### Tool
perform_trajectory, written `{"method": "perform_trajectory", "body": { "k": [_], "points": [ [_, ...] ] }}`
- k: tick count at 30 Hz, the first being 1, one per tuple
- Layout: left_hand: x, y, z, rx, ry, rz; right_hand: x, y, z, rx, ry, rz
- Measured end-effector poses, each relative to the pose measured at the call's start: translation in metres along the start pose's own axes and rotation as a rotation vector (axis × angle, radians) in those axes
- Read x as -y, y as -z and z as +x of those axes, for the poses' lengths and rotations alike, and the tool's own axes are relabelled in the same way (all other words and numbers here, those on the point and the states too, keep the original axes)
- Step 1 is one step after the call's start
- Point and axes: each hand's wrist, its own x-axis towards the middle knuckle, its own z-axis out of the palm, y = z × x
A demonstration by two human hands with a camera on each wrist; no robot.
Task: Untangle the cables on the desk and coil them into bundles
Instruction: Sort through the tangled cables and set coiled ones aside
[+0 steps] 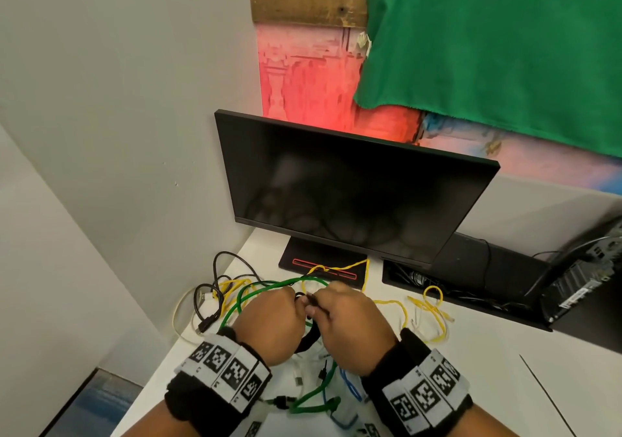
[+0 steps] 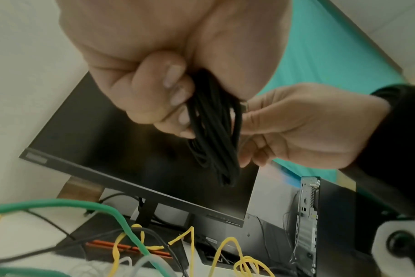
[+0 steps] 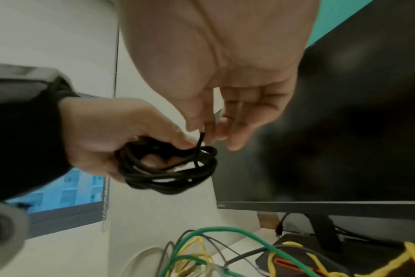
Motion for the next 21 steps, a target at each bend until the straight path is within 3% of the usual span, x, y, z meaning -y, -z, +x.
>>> {"method": "perform_trajectory", "body": {
  "k": [4,8,11,13,17,19,21],
  "points": [
    [0.004,0.000,-0.005,0.158,-0.166,0.133,0.004,0.011,0.004,-0.015,-0.005,0.493],
    [-0.007,-0.003,-0.015,0.227,-0.340,0.273,0.003,0.021,0.025,0.069,0.001,0.496],
    [-0.003,0.002,-0.017,0.109,-0.304,0.074,-0.016,0.024,0.040,-0.012,-0.153,0.544],
    [0.006,0.008,-0.016,0.079,-0.300,0.030,-0.027,0.019,0.040,-0.045,-0.269,0.715],
    [0.016,0.007,-0.021,-0.010,-0.253,-0.141,-0.031,0.005,0.034,-0.013,-0.426,0.962],
    [0.015,0.003,-0.022,-0.066,-0.201,-0.161,-0.031,-0.002,0.031,0.007,-0.495,0.918],
    [0.012,-0.001,-0.020,-0.080,-0.145,-0.151,-0.034,-0.008,0.026,-0.049,-0.494,0.656]
  ]
}}
